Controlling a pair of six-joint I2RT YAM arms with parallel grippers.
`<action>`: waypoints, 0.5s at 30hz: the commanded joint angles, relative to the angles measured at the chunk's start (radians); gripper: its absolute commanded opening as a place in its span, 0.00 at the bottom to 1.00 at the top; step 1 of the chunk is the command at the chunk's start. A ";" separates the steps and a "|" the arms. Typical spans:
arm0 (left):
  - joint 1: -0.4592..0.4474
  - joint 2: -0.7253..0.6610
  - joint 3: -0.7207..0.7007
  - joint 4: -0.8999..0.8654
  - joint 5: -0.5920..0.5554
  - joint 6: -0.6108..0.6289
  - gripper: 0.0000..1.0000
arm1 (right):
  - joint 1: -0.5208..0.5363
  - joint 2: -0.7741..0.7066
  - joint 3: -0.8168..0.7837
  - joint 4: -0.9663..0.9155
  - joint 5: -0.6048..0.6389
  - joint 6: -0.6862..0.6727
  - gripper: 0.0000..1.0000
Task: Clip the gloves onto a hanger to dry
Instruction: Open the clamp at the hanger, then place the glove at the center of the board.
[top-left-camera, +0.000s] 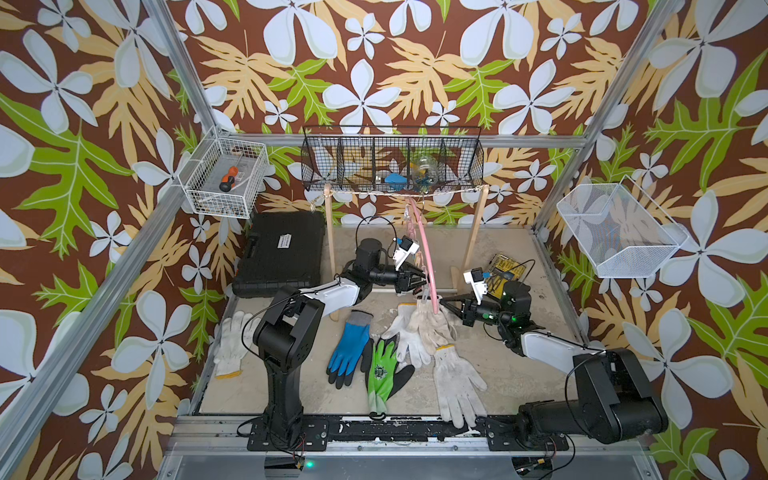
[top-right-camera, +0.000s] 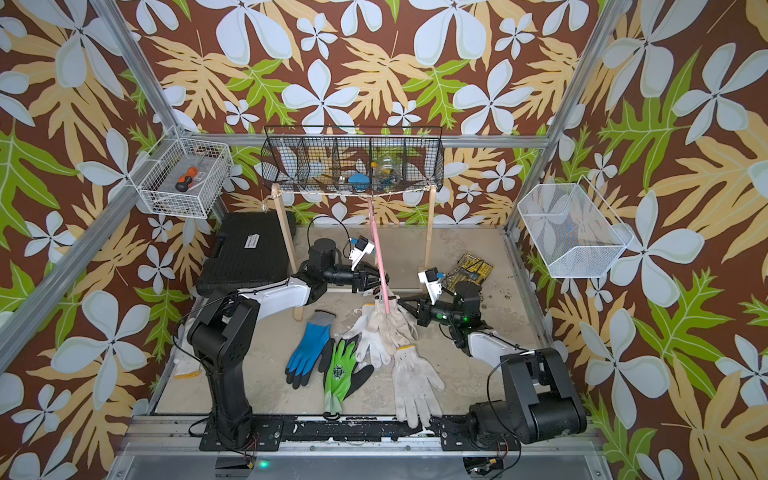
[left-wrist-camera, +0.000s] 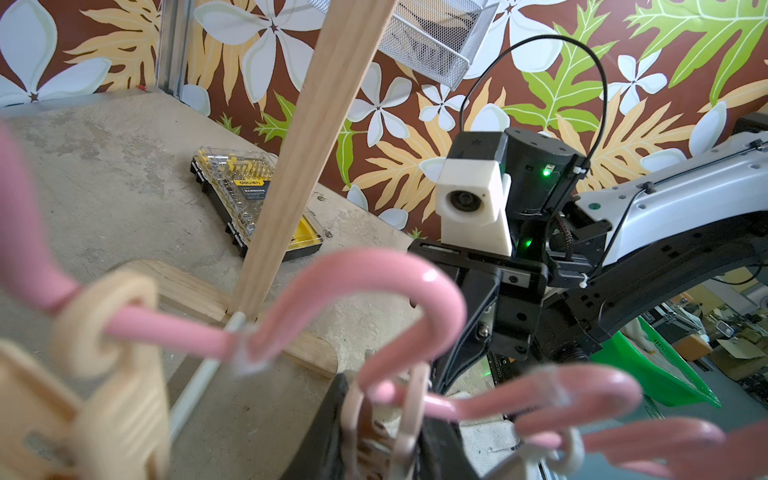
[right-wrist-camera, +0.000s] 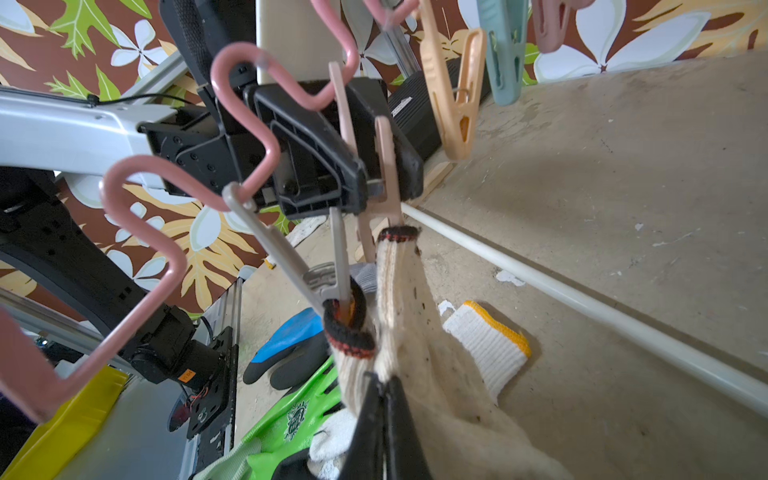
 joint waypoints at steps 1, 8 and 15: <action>0.001 0.002 -0.006 0.061 0.025 -0.016 0.00 | -0.001 -0.001 0.008 0.053 -0.025 0.012 0.00; 0.001 0.005 -0.010 0.065 0.039 -0.019 0.00 | -0.001 -0.013 0.027 0.031 -0.007 -0.002 0.00; 0.001 -0.003 -0.011 0.049 0.046 -0.010 0.00 | -0.009 -0.018 0.029 0.018 0.019 -0.014 0.00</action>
